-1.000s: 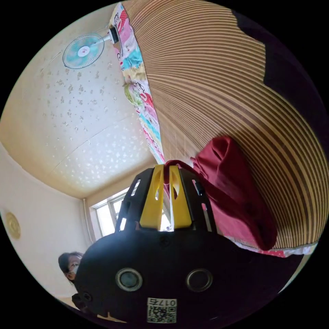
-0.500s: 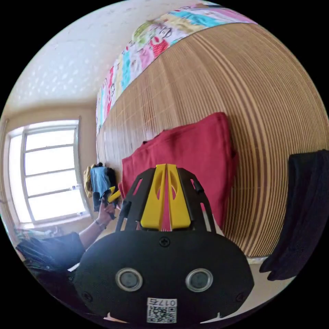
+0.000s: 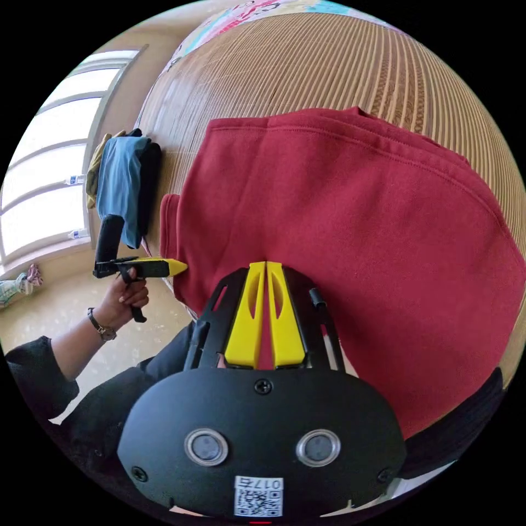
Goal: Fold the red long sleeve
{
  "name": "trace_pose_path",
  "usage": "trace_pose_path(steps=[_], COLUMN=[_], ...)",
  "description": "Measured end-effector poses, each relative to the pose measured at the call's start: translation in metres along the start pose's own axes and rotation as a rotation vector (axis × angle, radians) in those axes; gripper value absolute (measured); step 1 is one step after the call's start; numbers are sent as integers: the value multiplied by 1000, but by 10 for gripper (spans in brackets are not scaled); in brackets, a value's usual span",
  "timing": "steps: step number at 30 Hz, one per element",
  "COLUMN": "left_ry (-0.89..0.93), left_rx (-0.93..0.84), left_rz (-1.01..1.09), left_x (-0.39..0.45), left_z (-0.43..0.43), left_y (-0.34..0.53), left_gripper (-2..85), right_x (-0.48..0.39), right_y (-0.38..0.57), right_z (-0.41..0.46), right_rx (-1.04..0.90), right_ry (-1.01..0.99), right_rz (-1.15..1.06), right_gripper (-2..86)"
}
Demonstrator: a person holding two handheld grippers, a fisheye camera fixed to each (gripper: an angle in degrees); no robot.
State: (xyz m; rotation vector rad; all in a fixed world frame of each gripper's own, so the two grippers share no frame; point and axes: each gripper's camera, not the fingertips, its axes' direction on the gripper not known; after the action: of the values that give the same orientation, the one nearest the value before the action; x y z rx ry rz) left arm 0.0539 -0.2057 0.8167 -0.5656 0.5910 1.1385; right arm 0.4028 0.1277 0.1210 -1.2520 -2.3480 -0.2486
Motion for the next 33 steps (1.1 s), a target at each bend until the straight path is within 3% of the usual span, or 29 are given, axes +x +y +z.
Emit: trace_pose_path(steps=[4,9,17,21,23,27,31,33], left_ry=[88,37,-156,-123,-8,97,0,-76], left_rx=[-60,-142,-328,-380,-410,-418,-187,-37], left_rz=[163,431,761,705,659,585,528,445], left_x=[38,136,306,325,322,307,281,259], left_z=[-6,-2,151,231,276,302,247,210], left_y=[-5,-3,3,2,4,15,20,15], left_gripper=[75,69,64,66,64,73,112,135], right_x=[12,75,196,241,253,274,289,306], right_y=[31,130,284,336,348,352,338,318], right_z=[-48,-123,-212,-235,-242,-252,-259,-253], right_rx=[122,322,561,633,652,654,622,515], right_ry=[-31,-132,-90,-144,-189,-319,-420,-475], right_rz=[3,140,474,563,549,493,427,416], right_gripper=[6,5,4,8,13,42,114,190])
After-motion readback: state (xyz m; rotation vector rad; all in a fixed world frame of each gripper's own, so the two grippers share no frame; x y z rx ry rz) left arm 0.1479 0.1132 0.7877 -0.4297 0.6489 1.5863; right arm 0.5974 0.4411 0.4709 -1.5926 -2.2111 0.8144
